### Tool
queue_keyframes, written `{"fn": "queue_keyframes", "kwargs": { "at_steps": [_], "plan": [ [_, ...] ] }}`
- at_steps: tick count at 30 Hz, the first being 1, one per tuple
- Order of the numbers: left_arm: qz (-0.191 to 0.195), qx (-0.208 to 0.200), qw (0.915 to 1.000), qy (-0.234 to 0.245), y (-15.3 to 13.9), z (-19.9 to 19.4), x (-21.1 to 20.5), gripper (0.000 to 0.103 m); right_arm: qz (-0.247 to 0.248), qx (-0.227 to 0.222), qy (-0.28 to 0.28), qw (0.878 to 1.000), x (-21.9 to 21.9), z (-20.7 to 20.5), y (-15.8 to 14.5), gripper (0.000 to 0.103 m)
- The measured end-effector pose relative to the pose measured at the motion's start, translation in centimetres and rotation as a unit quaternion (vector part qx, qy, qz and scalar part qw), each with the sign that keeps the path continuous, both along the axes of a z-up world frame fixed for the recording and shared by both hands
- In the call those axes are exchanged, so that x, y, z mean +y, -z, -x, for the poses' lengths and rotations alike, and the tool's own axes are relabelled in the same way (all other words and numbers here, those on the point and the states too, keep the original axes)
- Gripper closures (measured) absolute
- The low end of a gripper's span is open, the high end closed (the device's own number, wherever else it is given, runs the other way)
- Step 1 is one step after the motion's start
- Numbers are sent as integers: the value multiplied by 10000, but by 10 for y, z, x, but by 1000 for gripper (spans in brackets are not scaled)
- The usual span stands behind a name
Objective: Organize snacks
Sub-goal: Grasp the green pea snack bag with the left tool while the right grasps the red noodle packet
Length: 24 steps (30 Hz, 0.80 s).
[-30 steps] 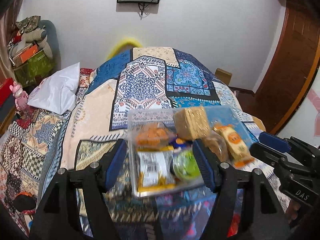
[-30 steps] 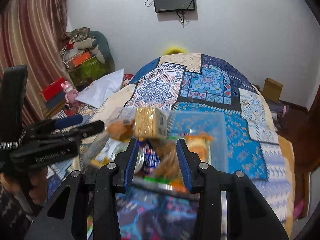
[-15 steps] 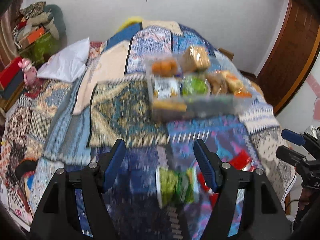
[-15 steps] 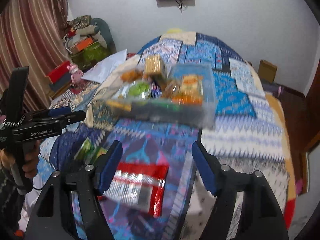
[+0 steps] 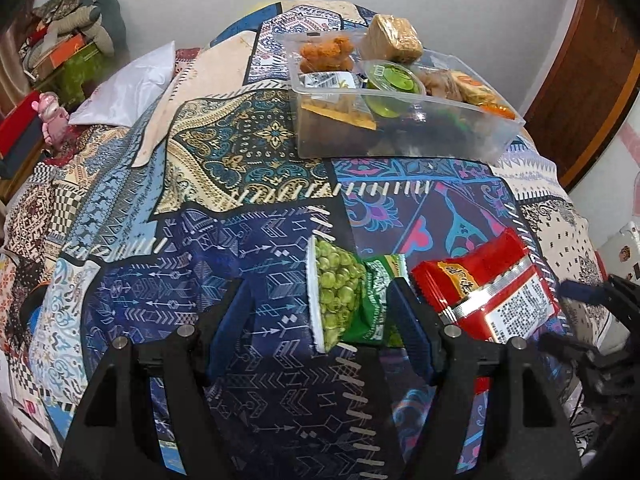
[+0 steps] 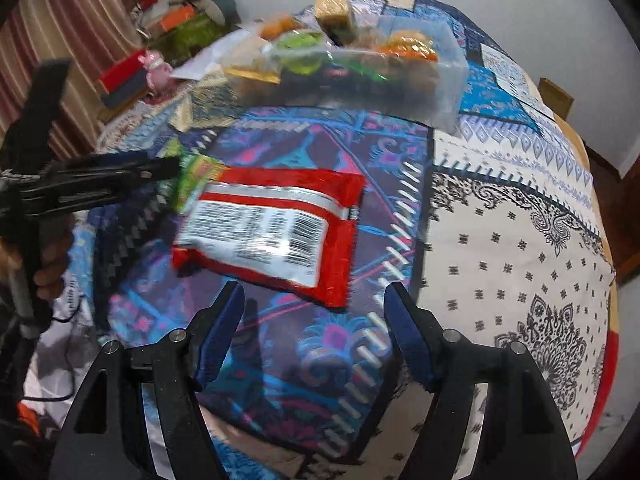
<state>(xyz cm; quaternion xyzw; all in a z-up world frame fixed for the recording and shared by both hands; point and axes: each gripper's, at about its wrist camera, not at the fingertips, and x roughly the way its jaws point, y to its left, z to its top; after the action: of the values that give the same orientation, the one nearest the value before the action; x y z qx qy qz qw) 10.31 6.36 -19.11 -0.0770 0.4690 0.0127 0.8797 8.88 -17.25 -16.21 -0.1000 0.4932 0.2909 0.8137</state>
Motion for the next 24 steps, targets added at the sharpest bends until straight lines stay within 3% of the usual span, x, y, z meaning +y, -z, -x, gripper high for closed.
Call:
{"fn": "queue_keyframes", "kwargs": {
  "at_steps": [10,11,15,24],
  "plan": [
    [196,65,9998,-4,12,-3,-3,33,26,-246,554,9982,9,-67,-3,34],
    [197,46,9998,-23,12,-4,-4,35,69,-294,549,9980,14,-73,-4,34],
    [90,-140,9999,-30,10,-5,-8,59,165,-367,497,9980,35,-90,-5,34],
    [97,-296,9992,-263,6,6,15,64,-76,-451,586,9972,45,-80,-22,33]
  ]
}}
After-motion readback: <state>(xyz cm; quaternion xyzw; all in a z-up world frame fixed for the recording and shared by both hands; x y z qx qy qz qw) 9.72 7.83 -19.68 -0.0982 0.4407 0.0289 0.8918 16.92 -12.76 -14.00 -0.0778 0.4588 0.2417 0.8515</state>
